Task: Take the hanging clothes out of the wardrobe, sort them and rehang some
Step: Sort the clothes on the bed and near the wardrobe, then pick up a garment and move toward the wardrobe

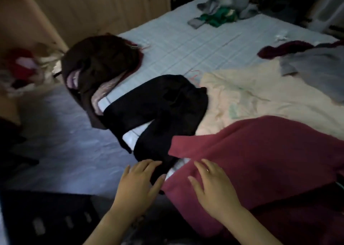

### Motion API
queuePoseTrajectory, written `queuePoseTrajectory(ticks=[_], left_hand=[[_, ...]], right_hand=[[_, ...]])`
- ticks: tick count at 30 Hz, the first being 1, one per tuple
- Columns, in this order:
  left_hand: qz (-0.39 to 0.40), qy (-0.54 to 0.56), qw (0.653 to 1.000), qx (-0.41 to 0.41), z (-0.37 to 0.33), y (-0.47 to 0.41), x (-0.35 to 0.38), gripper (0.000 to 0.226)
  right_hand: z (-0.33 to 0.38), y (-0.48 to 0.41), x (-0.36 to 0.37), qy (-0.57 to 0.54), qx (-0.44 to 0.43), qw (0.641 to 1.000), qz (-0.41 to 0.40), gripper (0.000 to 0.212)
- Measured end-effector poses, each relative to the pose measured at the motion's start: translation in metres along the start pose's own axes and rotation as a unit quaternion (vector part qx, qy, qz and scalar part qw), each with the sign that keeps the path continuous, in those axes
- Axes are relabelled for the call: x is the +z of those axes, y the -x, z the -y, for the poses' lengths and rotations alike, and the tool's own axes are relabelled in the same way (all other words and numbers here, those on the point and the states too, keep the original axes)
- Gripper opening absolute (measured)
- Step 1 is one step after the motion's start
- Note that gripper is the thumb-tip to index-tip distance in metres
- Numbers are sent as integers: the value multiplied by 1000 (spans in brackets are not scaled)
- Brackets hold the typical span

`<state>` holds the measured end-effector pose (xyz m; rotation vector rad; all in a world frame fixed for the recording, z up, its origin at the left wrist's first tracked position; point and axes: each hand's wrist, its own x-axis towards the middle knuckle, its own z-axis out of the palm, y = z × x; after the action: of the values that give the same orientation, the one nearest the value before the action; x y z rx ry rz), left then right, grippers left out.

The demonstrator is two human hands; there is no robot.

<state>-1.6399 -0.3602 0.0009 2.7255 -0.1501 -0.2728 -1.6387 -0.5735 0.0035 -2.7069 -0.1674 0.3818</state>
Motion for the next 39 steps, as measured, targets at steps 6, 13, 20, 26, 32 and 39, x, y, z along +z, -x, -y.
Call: queuePoseTrajectory(ticks=[6, 13, 20, 26, 32, 39], left_hand=[[-99, 27, 990, -98, 146, 29, -72, 56], [-137, 31, 960, -242, 291, 63, -143, 64], [-117, 74, 945, -296, 380, 20, -164, 70], [-123, 51, 947, -293, 466, -97, -212, 74], [-124, 33, 953, -275, 533, -232, -303, 54], [-105, 49, 975, -191, 568, -380, -351, 70]], right_hand=[[179, -91, 44, 24, -163, 986, 8, 55], [349, -163, 92, 15, -282, 955, 90, 58], [405, -248, 122, 41, -276, 952, 128, 58], [453, -375, 132, 41, -257, 957, 129, 55], [530, -530, 87, -6, -254, 967, 11, 51], [526, -641, 52, -4, -181, 983, -25, 48]])
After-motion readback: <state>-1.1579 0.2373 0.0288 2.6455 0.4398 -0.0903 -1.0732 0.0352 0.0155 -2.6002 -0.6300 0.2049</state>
